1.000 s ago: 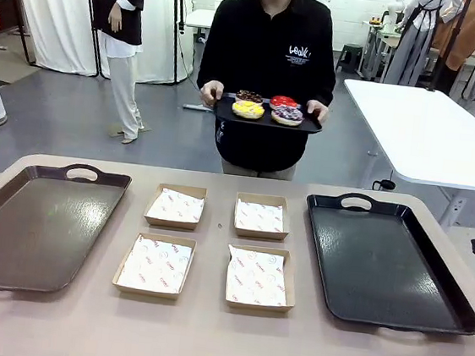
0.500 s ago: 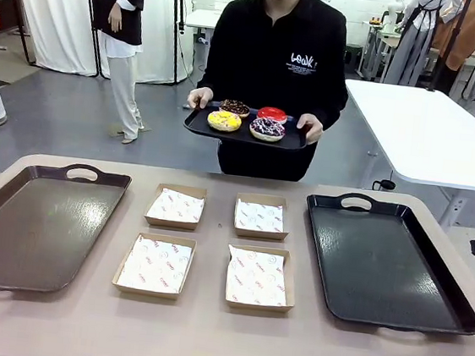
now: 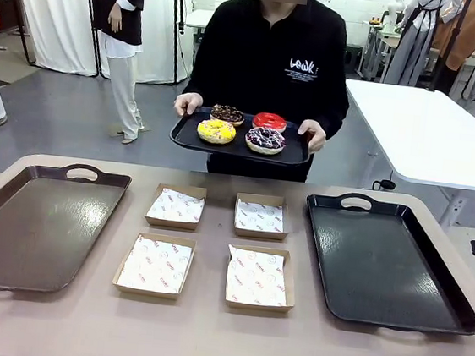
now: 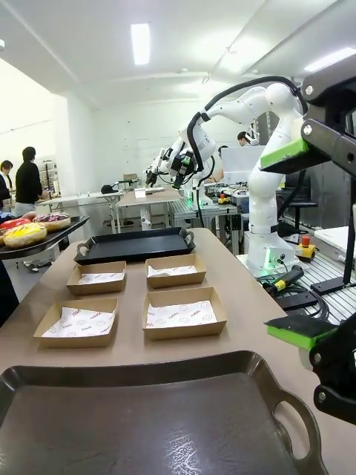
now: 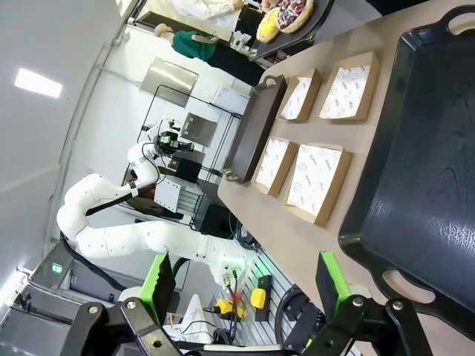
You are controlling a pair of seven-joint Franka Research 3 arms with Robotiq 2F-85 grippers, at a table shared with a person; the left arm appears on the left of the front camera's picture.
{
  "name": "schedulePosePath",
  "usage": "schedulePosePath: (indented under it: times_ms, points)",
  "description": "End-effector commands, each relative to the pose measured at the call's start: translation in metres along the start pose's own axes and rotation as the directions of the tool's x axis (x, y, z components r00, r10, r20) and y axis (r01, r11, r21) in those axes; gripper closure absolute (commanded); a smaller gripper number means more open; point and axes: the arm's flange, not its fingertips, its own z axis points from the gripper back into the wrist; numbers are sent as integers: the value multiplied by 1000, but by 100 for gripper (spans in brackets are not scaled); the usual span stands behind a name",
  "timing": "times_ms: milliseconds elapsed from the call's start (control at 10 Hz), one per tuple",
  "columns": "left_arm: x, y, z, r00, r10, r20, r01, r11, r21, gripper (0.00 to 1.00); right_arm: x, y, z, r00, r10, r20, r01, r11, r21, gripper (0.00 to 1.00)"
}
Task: Individually package the donuts and arrange them on the tray.
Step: Pick up one Paper togo box.
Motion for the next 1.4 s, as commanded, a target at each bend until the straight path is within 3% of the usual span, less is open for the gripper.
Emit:
schedulePosePath:
  times_ms: [0,1300]
  points:
    - [-1,0,2,1000,0,6,0,1000,-14,0,1,0,0,1000,6,5,-6,1000,14,0]
    - [-1,0,2,1000,0,6,0,1000,-14,0,1,0,0,1000,6,5,-6,1000,14,0]
